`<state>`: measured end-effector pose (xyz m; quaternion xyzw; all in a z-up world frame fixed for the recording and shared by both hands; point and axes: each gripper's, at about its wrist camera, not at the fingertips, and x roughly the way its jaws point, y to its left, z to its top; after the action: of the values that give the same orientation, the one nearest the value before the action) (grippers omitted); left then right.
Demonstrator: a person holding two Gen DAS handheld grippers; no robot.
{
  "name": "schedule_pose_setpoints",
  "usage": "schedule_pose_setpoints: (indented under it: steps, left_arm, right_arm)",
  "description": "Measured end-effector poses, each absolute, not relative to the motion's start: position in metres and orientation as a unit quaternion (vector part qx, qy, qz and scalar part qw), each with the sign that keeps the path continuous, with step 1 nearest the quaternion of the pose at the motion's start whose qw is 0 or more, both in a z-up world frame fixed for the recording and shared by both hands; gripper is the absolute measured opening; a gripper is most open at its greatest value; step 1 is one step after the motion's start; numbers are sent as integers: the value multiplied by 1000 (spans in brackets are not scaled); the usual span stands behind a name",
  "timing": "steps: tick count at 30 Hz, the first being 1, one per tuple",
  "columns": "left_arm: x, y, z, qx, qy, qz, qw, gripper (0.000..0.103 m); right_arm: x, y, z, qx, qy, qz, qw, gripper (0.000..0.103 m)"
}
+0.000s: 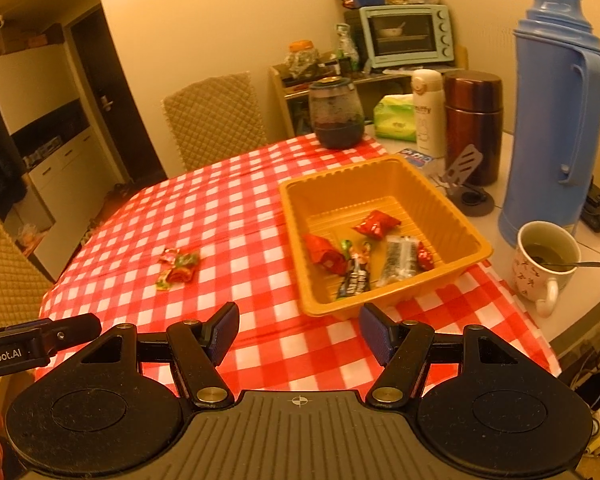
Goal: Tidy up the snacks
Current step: 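Move both tools back toward the remaining candies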
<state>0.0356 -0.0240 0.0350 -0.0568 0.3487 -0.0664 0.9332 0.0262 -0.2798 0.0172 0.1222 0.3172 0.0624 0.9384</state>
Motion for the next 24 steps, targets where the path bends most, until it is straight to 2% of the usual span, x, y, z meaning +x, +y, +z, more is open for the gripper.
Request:
schedule_pose_setpoints:
  steps: [24]
  left_arm:
    - [46, 23, 22, -74, 357, -22, 931, 80]
  right_arm:
    - [49, -241, 11, 92, 327, 100, 935, 67]
